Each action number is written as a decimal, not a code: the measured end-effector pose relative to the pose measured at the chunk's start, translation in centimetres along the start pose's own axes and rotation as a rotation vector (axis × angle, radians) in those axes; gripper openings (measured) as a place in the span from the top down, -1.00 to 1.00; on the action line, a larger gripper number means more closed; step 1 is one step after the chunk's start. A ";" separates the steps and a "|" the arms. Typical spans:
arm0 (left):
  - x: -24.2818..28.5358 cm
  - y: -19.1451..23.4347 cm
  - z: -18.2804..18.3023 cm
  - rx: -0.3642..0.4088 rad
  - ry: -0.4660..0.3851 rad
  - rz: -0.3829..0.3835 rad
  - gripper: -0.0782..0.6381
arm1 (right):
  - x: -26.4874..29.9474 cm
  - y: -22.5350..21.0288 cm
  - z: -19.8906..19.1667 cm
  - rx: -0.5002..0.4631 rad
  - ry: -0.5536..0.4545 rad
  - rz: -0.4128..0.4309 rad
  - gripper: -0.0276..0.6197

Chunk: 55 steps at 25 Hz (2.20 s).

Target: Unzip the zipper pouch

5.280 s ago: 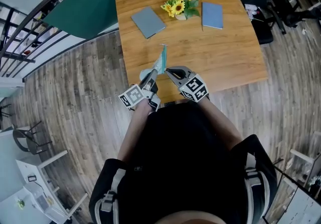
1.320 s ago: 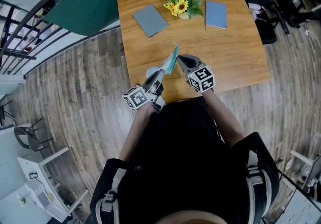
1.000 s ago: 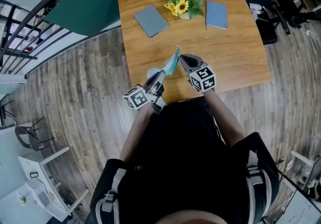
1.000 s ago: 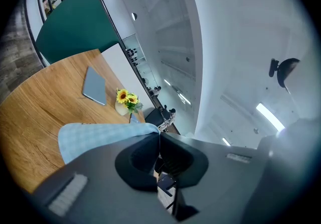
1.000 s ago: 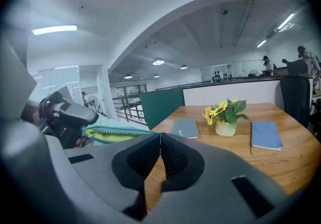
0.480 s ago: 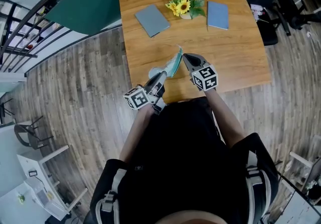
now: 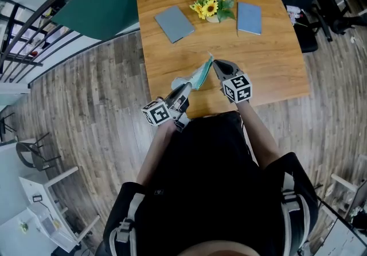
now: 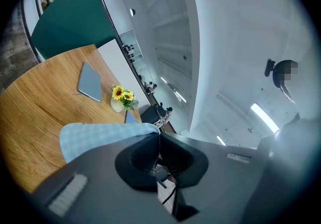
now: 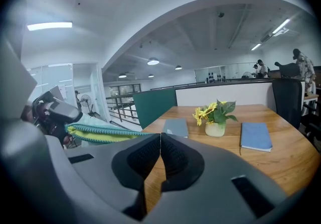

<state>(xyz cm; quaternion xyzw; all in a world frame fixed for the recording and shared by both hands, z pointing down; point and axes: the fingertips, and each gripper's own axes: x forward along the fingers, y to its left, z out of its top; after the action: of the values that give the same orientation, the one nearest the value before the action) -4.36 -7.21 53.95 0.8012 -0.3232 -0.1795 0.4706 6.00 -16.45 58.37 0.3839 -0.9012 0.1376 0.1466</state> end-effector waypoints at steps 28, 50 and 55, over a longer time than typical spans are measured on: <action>-0.3 -1.1 -0.2 0.028 0.023 -0.064 0.78 | -1.3 -1.7 0.2 0.016 -0.021 -0.053 0.88; -1.5 1.1 2.5 0.208 0.018 0.071 0.78 | -3.5 -1.8 -0.1 -0.028 -0.026 -0.084 0.91; -1.6 1.5 2.8 0.220 0.024 0.089 0.78 | -3.9 -1.1 -0.7 -0.047 -0.003 -0.079 0.91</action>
<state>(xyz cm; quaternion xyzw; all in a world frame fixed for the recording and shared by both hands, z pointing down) -7.72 -8.39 53.85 0.8348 -0.3707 -0.1122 0.3912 9.53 -14.38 57.74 0.4160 -0.8885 0.1101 0.1595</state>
